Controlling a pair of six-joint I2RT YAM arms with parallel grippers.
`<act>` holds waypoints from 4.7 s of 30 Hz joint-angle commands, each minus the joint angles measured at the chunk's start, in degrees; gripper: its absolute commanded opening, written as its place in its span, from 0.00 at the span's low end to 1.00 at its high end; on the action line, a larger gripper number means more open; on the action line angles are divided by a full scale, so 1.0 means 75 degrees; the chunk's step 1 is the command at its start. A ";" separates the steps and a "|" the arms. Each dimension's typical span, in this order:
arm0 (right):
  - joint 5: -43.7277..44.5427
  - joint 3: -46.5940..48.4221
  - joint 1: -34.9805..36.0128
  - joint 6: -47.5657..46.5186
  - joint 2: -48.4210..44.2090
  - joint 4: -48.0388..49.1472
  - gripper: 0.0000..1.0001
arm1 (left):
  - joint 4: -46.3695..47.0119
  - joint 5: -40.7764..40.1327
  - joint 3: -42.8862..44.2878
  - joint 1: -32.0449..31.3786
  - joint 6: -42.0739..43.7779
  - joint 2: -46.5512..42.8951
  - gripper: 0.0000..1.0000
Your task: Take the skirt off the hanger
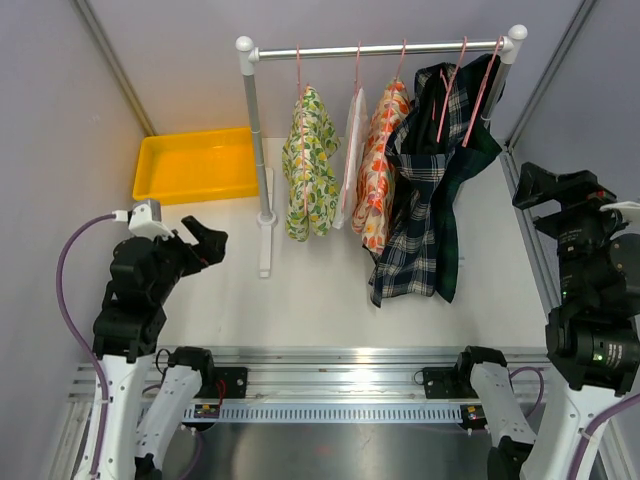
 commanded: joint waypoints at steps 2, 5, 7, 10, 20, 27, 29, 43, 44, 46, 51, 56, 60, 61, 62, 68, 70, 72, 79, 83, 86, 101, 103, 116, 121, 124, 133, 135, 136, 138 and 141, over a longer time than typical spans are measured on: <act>-0.0881 0.0837 0.0036 -0.0863 0.0989 0.0403 0.99 | 0.0732 0.0227 0.0997 -0.0143 0.0955 0.0625 0.99; -0.1139 0.1014 0.0048 -0.0723 0.1483 0.0485 0.99 | 0.0627 -0.0357 0.2374 -0.0634 0.1178 0.1640 0.99; -0.1151 0.1073 0.0036 -0.0513 0.1929 0.0334 0.99 | 0.0440 -0.1363 0.3268 -0.1429 0.1401 0.2299 0.99; -0.1210 0.1003 0.0036 -0.0442 0.2328 0.0309 0.99 | 0.0043 -0.2689 0.5189 -0.2788 0.1706 0.3752 0.99; -0.1572 0.1482 0.0036 -0.0395 0.3767 0.0895 0.99 | -0.0651 -0.4297 0.9379 -0.5556 0.2340 0.6873 0.99; -0.1983 0.2665 0.0165 -0.0277 0.5140 0.0931 0.93 | 0.0169 -0.4460 0.6767 -0.5733 0.2070 0.5351 0.99; -0.1925 0.2807 0.0270 -0.0324 0.5467 0.1001 0.92 | 0.0158 -0.4531 0.6252 -0.5733 0.1988 0.4942 0.99; -0.1151 0.3909 0.1114 -0.0769 0.6746 0.0779 0.65 | 0.0170 -0.4778 0.4340 -0.5733 0.1636 0.3557 0.99; -0.1105 0.3886 0.1103 -0.0781 0.6781 0.0767 0.58 | 0.0170 -0.4778 0.4281 -0.5733 0.1613 0.3498 0.99; -0.0965 0.3827 0.1103 -0.0840 0.6793 0.0697 0.57 | 0.0181 -0.4766 0.4094 -0.5733 0.1613 0.3405 0.99; -0.0847 0.3546 0.1114 -0.0921 0.6735 0.0720 0.40 | 0.0240 -0.4649 0.3847 -0.5733 0.1519 0.3310 0.99; -0.0800 0.3511 0.1312 -0.1050 0.6712 0.0650 0.00 | 0.0298 -0.4415 0.3683 -0.5733 0.1414 0.3298 0.99; -0.0776 0.3674 0.1325 -0.1273 0.6489 0.0685 0.00 | 0.0322 -0.4263 0.3647 -0.5733 0.1367 0.3345 0.99; -0.0764 0.3779 0.1325 -0.1296 0.6454 0.0638 0.00 | 0.0322 -0.4227 0.3671 -0.5733 0.1367 0.3357 0.99; -0.0729 0.4093 0.1337 -0.1320 0.6419 0.0580 0.00 | 0.0334 -0.4169 0.3706 -0.5733 0.1367 0.3392 0.99; -0.0823 0.5301 0.1325 -0.1390 0.6477 0.0239 0.00 | 0.0205 -0.3863 0.4256 -0.5745 0.1367 0.3849 0.99; -0.0811 0.5514 0.1337 -0.1391 0.6512 0.0134 0.00 | 0.0170 -0.3852 0.4455 -0.5803 0.1413 0.3989 0.99; -0.0823 0.5655 0.1337 -0.1379 0.6501 0.0040 0.00 | 0.0088 -0.3828 0.4842 -0.5932 0.1472 0.4223 0.99; -0.0694 0.4439 0.1337 -0.1238 0.5331 0.0016 0.00 | -0.0053 -0.3511 0.6890 -0.7441 0.2512 0.5698 0.99; -0.0566 0.3419 0.1325 -0.1215 0.4253 -0.0018 0.00 | -0.0416 -0.3630 0.8800 -0.8847 0.2890 0.7210 0.99; -0.0389 0.3393 0.1337 -0.1226 0.3889 -0.0451 0.00 | -0.0160 -0.3396 0.9378 -0.9387 0.2867 0.8101 0.99; 0.0056 0.4119 0.1337 -0.0969 0.3547 -0.1424 0.00 | 0.2826 -0.2996 0.7282 -1.0573 0.1941 0.8748 0.99; -0.0014 0.4225 0.1325 -0.0957 0.3547 -0.1506 0.00 | 0.3226 -0.3054 0.6813 -1.0585 0.1906 0.8794 0.99; 0.0056 0.4167 0.1337 -0.0875 0.3290 -0.1624 0.00 | 0.3990 -0.5399 0.6709 -1.0537 0.1684 1.0050 0.00; 0.0115 0.3910 0.1337 -0.0887 0.3324 -0.1472 0.00 | 0.3803 -0.5749 0.5022 -1.1110 0.1006 0.8809 0.00; 0.0126 0.3757 0.1337 -0.0933 0.3430 -0.1320 0.00 | 0.3289 -0.6416 0.3908 -1.2185 0.0232 0.7964 0.00; -0.0166 0.4820 0.1326 -0.1179 0.4846 -0.1307 0.00 | -0.1147 -0.8432 0.3495 -1.4251 -0.4008 0.7423 0.00; -0.0237 0.5382 0.1337 -0.1215 0.5395 -0.1448 0.00 | -0.1726 -0.8527 0.3507 -1.4392 -0.4990 0.7412 0.00; -0.0283 0.5594 0.1337 -0.1226 0.5608 -0.1495 0.00 | -0.2297 -0.8632 0.3484 -1.4544 -0.5345 0.7400 0.00; -0.0504 0.6284 0.1337 -0.1226 0.6250 -0.1717 0.00 | -0.2805 -0.8691 0.3402 -1.4662 -0.6256 0.7342 0.00; -0.0811 0.7011 0.1326 -0.1180 0.6966 -0.1975 0.00 | -0.3766 -0.8809 0.3168 -1.4873 -0.7417 0.7166 0.00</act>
